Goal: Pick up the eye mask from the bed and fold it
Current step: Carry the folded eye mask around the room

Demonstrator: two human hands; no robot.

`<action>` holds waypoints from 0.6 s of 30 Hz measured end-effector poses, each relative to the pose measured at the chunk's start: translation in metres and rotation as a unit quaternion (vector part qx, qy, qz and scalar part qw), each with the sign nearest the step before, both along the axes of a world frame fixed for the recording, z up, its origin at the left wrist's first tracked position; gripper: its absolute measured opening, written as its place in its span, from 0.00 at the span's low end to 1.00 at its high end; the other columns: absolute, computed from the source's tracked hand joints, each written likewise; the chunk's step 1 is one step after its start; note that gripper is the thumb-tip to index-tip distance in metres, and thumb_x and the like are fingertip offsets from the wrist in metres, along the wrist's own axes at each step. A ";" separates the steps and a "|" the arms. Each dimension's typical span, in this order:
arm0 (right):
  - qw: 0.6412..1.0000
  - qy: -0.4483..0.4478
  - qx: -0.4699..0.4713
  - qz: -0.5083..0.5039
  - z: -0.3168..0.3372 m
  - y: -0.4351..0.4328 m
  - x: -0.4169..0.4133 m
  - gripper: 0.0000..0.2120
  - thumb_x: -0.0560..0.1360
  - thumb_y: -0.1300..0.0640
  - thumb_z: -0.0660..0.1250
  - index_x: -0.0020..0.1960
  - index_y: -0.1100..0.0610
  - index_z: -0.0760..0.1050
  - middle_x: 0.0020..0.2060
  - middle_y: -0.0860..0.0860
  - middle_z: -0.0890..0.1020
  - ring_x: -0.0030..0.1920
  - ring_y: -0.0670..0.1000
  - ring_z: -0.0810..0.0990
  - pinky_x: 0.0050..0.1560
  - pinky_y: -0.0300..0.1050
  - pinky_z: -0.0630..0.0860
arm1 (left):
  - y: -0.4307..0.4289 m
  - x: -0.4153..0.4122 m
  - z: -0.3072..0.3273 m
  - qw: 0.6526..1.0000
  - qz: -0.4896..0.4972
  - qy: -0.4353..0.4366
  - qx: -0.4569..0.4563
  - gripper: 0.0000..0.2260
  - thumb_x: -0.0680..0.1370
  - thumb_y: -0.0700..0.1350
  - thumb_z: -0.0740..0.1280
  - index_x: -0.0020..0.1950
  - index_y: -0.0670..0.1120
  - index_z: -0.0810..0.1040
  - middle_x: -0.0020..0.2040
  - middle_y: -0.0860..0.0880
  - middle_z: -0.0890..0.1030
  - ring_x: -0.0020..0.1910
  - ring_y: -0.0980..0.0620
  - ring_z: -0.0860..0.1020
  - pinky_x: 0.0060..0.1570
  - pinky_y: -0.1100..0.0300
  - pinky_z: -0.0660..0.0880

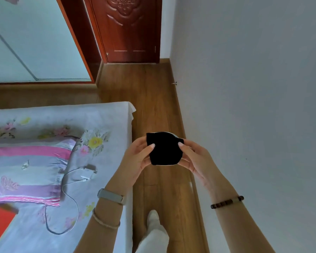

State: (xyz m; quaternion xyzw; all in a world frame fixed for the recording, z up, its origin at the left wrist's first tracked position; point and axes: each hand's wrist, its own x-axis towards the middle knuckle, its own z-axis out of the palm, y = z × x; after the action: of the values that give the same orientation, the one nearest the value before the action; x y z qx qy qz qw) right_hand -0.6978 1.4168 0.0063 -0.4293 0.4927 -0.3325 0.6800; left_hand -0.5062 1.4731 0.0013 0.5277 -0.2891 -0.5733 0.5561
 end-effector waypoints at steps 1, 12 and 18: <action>1.000 -0.003 -0.001 0.006 0.002 -0.017 0.009 0.10 0.79 0.59 0.68 0.60 0.56 0.82 0.55 0.55 0.87 0.56 0.55 0.87 0.55 0.56 0.84 | -0.014 0.008 0.005 1.000 0.007 -0.009 0.002 0.17 0.81 0.36 0.63 0.70 0.38 0.72 0.66 0.39 0.79 0.66 0.43 0.79 0.59 0.51 0.80; 0.997 -0.005 0.000 0.073 0.001 -0.182 0.085 0.14 0.81 0.60 0.66 0.65 0.60 0.79 0.60 0.58 0.84 0.58 0.56 0.86 0.60 0.58 0.82 | -0.158 0.076 0.018 0.994 0.065 -0.078 0.033 0.17 0.81 0.36 0.63 0.70 0.36 0.70 0.68 0.36 0.77 0.67 0.38 0.77 0.66 0.37 0.73; 0.992 -0.011 -0.015 0.124 -0.006 -0.303 0.130 0.15 0.81 0.59 0.65 0.67 0.60 0.77 0.61 0.57 0.84 0.60 0.55 0.85 0.62 0.57 0.81 | -0.259 0.111 0.009 0.991 0.114 -0.070 0.018 0.16 0.81 0.37 0.64 0.69 0.38 0.73 0.64 0.37 0.80 0.64 0.40 0.80 0.63 0.39 0.76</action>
State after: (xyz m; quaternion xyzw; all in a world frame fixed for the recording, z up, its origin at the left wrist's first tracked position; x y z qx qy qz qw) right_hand -0.5675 1.1140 0.0003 -0.4936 0.4227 -0.2575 0.7151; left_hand -0.3956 1.2138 0.0104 0.6060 -0.2553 -0.4727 0.5867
